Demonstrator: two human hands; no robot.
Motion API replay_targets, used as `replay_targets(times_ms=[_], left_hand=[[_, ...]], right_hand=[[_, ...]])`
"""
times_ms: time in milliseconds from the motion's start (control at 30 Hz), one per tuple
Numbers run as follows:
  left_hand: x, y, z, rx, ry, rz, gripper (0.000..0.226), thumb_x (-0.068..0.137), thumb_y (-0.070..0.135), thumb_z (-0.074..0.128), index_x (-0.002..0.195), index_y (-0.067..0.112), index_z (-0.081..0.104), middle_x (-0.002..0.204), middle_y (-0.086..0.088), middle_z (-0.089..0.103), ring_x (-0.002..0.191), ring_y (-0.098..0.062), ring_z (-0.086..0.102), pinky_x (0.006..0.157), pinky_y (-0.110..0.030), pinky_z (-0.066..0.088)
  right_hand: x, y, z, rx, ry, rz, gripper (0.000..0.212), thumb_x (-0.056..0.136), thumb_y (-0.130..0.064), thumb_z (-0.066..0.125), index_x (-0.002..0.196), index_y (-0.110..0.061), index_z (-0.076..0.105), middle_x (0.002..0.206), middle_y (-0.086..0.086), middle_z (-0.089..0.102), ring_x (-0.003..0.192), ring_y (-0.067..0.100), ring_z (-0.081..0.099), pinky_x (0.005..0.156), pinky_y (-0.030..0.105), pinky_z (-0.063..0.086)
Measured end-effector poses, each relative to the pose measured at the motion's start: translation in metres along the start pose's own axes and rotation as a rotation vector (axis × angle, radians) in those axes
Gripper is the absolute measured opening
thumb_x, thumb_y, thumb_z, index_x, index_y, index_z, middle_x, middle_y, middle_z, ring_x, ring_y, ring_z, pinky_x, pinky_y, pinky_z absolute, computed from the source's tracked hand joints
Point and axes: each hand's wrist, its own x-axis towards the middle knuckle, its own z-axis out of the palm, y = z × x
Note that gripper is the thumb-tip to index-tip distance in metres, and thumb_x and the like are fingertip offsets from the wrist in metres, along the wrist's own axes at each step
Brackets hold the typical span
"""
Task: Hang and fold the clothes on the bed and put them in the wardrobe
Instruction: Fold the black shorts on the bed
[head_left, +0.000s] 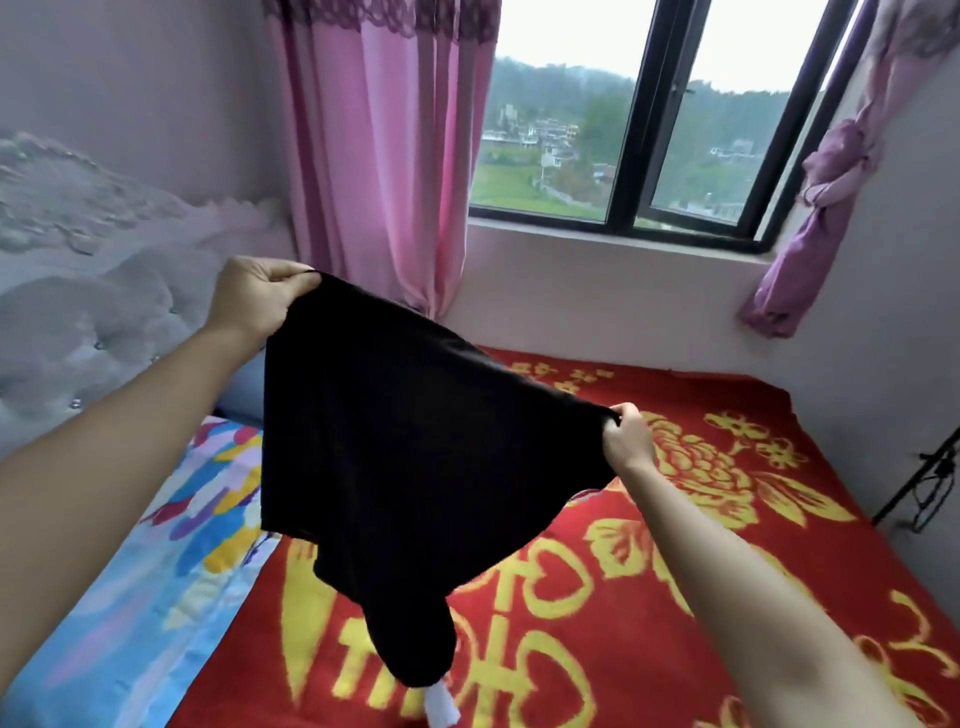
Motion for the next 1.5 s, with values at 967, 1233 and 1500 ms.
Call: replay_targets(times_ms=[967, 1233, 1500], left_hand=[[-0.061, -0.131, 0.124, -0.156, -0.823, -0.34, 0.056, 0.086, 0.045, 0.06, 0.133, 0.018, 0.047, 0.127, -0.007, 0.056, 0.107, -0.012, 0.054, 0.086, -0.023, 0.043], [-0.093, -0.118, 0.165, -0.256, -1.013, -0.415, 0.073, 0.079, 0.039, 0.072, 0.14, 0.027, 0.035, 0.118, -0.003, 0.063, 0.105, -0.014, 0.06, 0.077, -0.021, 0.046], [-0.094, -0.102, 0.173, -0.157, -0.743, -0.232, 0.019, 0.082, 0.006, 0.069, 0.063, 0.012, 0.065, 0.059, 0.001, 0.057, 0.056, -0.011, 0.048, 0.056, -0.022, 0.037]], right_hand=[[-0.024, -0.111, 0.022, -0.323, -0.453, -0.626, 0.019, 0.07, 0.013, 0.063, 0.081, -0.001, 0.07, 0.103, 0.013, 0.062, 0.091, 0.025, 0.058, 0.078, 0.024, 0.044], [-0.034, -0.085, 0.001, -0.184, -0.397, -0.443, 0.019, 0.071, 0.01, 0.07, 0.085, -0.002, 0.072, 0.105, 0.012, 0.066, 0.097, 0.025, 0.062, 0.082, 0.025, 0.049], [-0.04, -0.066, -0.012, 0.16, -0.369, -0.18, 0.024, 0.074, 0.014, 0.065, 0.08, -0.008, 0.07, 0.1, 0.013, 0.067, 0.091, 0.022, 0.064, 0.083, 0.031, 0.054]])
